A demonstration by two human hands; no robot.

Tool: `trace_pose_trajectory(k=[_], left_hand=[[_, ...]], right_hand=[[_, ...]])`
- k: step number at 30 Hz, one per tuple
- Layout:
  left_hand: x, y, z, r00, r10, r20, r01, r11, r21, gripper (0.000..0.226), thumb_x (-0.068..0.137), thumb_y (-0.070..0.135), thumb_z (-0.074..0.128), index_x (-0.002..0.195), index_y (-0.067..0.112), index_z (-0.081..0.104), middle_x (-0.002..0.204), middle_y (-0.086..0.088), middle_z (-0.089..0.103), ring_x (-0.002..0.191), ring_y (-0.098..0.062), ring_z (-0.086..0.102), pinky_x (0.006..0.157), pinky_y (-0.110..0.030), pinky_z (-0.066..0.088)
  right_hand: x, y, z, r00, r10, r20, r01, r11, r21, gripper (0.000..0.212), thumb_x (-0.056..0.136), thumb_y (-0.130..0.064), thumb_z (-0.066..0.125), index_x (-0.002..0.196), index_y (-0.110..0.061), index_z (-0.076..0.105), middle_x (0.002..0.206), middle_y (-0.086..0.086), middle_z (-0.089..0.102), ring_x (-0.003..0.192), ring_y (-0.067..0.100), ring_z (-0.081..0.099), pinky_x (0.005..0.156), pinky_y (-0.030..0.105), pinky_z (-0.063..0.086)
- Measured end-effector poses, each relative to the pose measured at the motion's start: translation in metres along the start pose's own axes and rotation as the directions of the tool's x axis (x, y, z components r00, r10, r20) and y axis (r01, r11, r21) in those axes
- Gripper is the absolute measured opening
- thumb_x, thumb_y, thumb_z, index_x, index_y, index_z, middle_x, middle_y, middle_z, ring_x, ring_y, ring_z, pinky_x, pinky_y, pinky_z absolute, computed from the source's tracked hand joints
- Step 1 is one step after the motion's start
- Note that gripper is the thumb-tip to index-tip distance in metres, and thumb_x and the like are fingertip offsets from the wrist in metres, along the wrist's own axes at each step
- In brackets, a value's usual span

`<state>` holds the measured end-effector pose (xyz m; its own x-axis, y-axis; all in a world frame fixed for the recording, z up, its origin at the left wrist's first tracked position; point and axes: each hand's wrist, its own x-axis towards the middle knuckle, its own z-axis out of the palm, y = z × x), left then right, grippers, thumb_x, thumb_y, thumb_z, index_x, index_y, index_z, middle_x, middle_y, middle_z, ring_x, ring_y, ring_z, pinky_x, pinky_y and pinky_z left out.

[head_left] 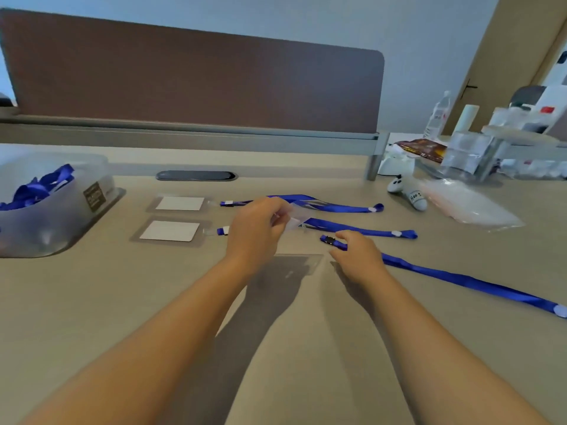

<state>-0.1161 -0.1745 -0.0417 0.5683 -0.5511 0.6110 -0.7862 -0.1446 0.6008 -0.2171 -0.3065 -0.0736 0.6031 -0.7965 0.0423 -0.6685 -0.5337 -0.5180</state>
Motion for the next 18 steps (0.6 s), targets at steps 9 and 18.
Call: trace_pose_trajectory(k=[9,18], left_hand=[[0.003,-0.018,0.007,1.0,-0.021,-0.007,0.021,0.998,0.054,0.013,0.083,0.003,0.055,0.091,0.001,0.066,0.092,-0.018,0.069,0.079,-0.025,0.056,0.072,-0.039,0.049],[-0.004,-0.02,-0.006,0.998,-0.068,-0.02,0.069,0.996,0.055,0.013,0.084,0.004,0.054,0.091,0.002,0.065,0.091,-0.013,0.067,0.078,-0.018,0.05,0.069,-0.028,0.041]], right_hand=[[0.008,0.0,0.015,0.995,-0.094,-0.04,0.075,0.939,-0.335,0.031,0.09,-0.039,0.046,0.104,-0.015,0.059,0.106,0.006,0.062,0.102,0.023,0.052,0.09,0.036,0.038],[-0.005,-0.014,0.015,0.984,-0.149,0.097,0.159,0.981,-0.107,0.021,0.089,-0.021,0.055,0.103,-0.007,0.062,0.099,0.007,0.061,0.087,0.016,0.053,0.08,0.027,0.045]])
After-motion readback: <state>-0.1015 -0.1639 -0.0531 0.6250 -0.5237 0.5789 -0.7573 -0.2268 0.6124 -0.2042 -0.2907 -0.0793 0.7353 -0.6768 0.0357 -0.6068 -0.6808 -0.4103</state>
